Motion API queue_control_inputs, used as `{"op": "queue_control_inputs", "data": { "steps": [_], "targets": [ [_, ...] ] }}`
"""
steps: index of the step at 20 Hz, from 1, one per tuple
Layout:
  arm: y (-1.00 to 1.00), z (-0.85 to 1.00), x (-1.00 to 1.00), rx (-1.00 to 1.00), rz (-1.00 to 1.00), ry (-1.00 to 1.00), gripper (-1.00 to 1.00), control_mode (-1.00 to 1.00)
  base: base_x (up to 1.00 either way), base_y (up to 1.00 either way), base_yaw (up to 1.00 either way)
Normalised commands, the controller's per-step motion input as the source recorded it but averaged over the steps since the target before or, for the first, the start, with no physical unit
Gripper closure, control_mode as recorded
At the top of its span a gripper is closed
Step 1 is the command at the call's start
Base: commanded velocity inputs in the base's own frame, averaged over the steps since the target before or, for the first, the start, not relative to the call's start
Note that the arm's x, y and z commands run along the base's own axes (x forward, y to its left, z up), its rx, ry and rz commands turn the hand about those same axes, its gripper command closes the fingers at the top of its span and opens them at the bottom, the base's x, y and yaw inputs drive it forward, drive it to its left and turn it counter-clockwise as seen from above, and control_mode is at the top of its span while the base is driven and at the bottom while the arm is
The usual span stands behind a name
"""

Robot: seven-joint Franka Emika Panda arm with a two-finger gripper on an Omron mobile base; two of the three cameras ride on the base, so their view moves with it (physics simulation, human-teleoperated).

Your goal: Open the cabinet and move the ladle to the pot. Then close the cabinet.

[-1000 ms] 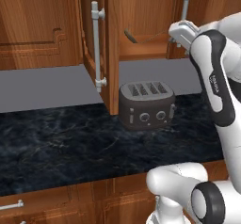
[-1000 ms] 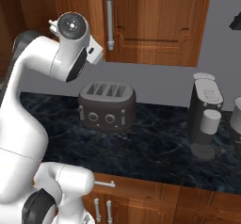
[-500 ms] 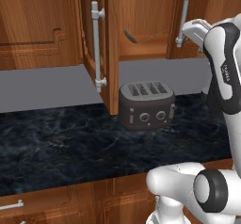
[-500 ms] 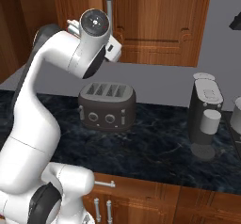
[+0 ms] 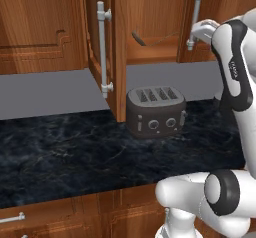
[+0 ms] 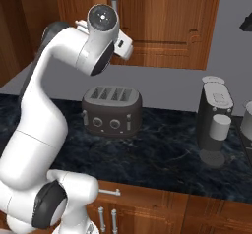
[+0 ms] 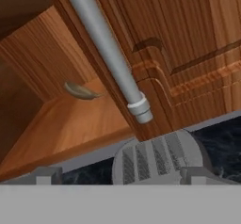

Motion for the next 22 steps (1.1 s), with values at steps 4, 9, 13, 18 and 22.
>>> {"op": "queue_control_inputs", "data": {
  "steps": [4, 9, 13, 18, 22],
  "targets": [
    [0.00, 0.00, 0.38, -0.02, 0.00, -0.03, -1.00, -1.00, 0.00, 0.00, 0.00],
    [0.00, 0.00, 0.40, 0.00, 0.00, -0.02, -1.00, -1.00, 0.00, 0.00, 0.00],
    [0.00, 0.00, 0.46, -0.01, 0.00, -0.01, -1.00, -1.00, 0.00, 0.00, 0.00],
    [-0.03, 0.00, 0.36, -0.05, 0.00, 0.00, -1.00, -1.00, 0.00, 0.00, 0.00],
    [-0.05, 0.00, 0.39, -0.04, 0.00, 0.00, -1.00, -1.00, 0.00, 0.00, 0.00]
  ]
}}
